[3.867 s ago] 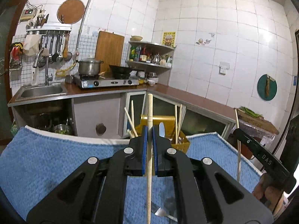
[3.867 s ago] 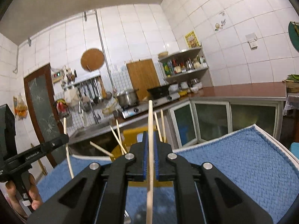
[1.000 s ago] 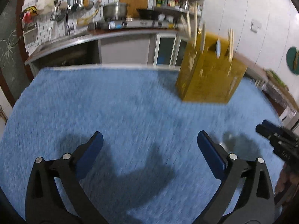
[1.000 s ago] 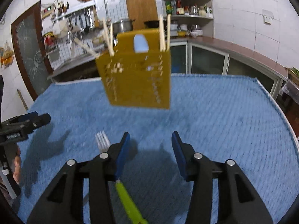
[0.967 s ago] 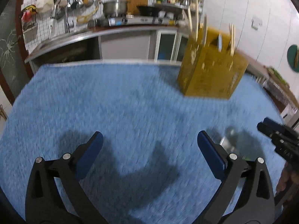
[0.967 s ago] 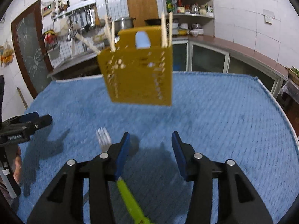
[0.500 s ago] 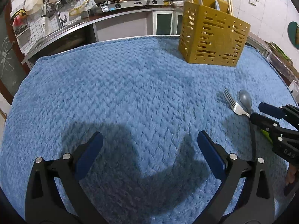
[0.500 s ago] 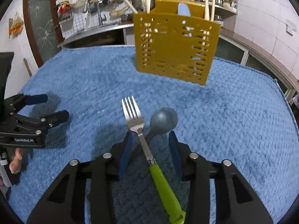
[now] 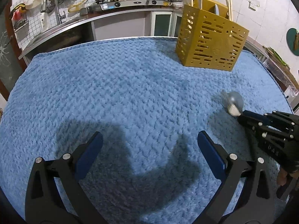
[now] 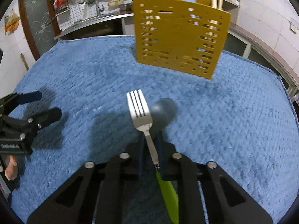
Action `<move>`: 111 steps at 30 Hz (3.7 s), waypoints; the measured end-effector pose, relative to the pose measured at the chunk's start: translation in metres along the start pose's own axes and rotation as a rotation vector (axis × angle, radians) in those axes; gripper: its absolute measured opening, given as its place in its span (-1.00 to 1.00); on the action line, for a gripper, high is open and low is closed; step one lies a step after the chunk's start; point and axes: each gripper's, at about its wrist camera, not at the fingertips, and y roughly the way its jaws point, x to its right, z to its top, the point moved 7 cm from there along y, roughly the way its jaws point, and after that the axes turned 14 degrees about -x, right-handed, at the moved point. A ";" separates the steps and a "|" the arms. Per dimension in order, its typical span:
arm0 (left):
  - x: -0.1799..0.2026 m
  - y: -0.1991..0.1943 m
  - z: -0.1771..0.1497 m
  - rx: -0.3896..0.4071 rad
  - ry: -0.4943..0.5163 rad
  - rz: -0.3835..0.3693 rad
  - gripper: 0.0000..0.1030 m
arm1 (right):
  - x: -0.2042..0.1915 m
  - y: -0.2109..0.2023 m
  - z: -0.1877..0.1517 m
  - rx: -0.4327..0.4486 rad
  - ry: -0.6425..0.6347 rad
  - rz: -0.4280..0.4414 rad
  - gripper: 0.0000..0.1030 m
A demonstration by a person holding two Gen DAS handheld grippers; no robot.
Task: Organize utensils
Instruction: 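Lower the open right tool onto the green-handled fork, then close the right tool on the fork handle and lift the fork, then grasp the dark grey spoon with the left tool while the right tool holds the fork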
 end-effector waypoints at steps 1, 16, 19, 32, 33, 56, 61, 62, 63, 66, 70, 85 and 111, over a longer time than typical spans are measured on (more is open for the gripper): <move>0.001 0.000 0.000 -0.001 0.002 -0.001 0.89 | 0.004 -0.002 0.000 0.000 0.011 0.005 -0.84; 0.036 0.008 0.006 -0.024 0.008 -0.045 0.89 | 0.087 -0.010 -0.021 -0.010 0.253 0.116 -0.80; 0.038 0.010 0.005 -0.032 0.006 -0.047 0.89 | 0.091 -0.011 -0.023 -0.012 0.251 0.102 -0.77; 0.045 0.007 0.007 -0.023 0.005 -0.048 0.89 | 0.114 -0.020 -0.031 -0.029 0.277 0.067 -0.79; 0.046 0.008 0.007 -0.026 0.004 -0.045 0.89 | 0.117 -0.021 -0.032 -0.028 0.281 0.059 -0.77; 0.059 0.006 0.009 -0.009 -0.019 -0.014 0.89 | 0.136 -0.029 -0.039 -0.078 0.247 -0.015 -0.88; 0.088 0.002 0.014 -0.011 -0.043 -0.050 0.89 | 0.159 -0.041 -0.053 -0.074 0.254 -0.014 -0.88; 0.097 0.002 0.015 -0.009 -0.040 -0.051 0.89 | 0.164 -0.043 -0.058 -0.075 0.251 -0.014 -0.88; 0.104 0.002 0.016 -0.007 -0.036 -0.050 0.89 | 0.169 -0.044 -0.063 -0.077 0.251 -0.010 -0.88; 0.134 0.004 0.018 -0.009 -0.014 -0.059 0.89 | 0.187 -0.047 -0.076 -0.077 0.256 -0.006 -0.88; 0.171 0.011 0.018 -0.031 0.003 -0.074 0.88 | 0.209 -0.048 -0.093 -0.072 0.289 0.001 -0.88; 0.260 0.049 0.030 -0.137 0.062 -0.008 -0.13 | 0.237 -0.047 -0.110 -0.074 0.329 0.015 -0.88; 0.135 -0.027 0.067 0.060 -0.021 -0.175 -0.86 | 0.145 -0.062 -0.019 0.096 0.256 0.069 -0.88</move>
